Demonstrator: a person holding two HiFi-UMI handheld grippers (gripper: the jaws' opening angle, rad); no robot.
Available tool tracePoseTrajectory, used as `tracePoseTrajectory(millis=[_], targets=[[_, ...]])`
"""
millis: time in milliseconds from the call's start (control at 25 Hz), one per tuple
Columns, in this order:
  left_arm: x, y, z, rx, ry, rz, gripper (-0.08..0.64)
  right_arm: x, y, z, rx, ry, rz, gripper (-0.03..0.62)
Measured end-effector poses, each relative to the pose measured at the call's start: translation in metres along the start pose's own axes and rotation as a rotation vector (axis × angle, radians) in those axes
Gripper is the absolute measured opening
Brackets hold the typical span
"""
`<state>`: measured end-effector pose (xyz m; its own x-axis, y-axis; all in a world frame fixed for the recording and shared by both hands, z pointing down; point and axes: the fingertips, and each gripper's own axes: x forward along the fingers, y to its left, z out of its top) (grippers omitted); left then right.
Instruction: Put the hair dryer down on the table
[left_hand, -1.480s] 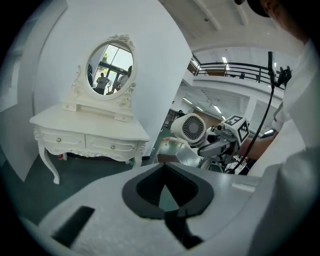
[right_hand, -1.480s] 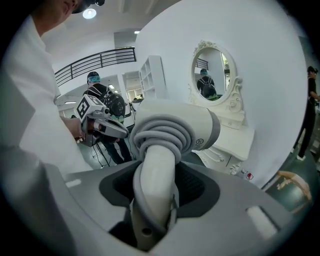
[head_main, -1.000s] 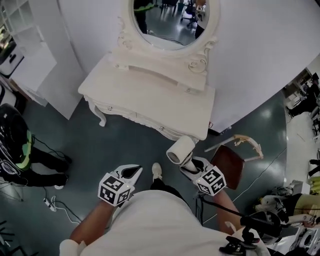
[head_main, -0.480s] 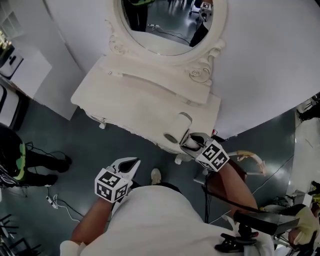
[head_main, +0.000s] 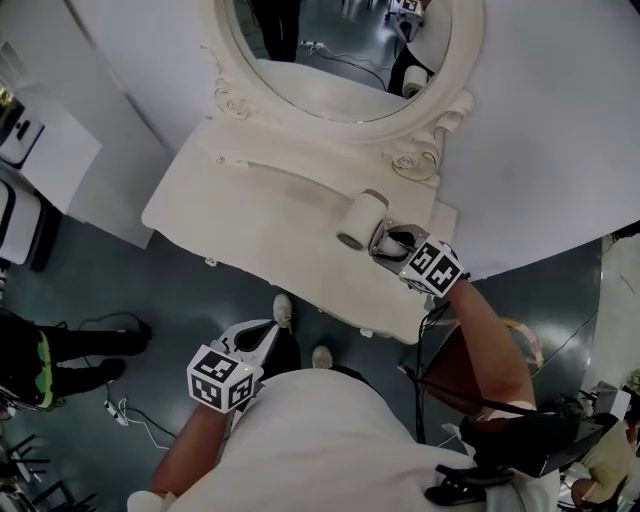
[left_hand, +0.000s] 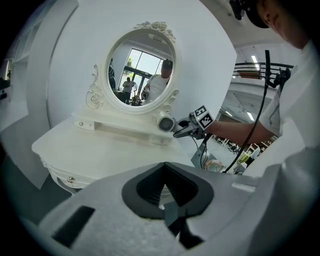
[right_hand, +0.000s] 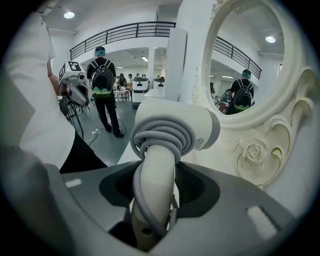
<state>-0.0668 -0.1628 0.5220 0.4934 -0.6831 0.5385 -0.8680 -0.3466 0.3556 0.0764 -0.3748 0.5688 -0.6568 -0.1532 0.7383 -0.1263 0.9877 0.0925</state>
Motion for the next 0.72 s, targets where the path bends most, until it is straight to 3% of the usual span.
tracePoseTrajectory(millis=[440, 720], targets=[[0.036, 0.088, 0.073, 0.054, 0.017, -0.080, 0.002, 0.063, -0.092, 0.008, 0.008, 0.136, -0.014, 0.204], [0.049, 0.130, 0.094, 0.057, 0.054, -0.105, 0.002, 0.091, -0.129, 0.003, 0.025, 0.183, -0.013, 0.204]])
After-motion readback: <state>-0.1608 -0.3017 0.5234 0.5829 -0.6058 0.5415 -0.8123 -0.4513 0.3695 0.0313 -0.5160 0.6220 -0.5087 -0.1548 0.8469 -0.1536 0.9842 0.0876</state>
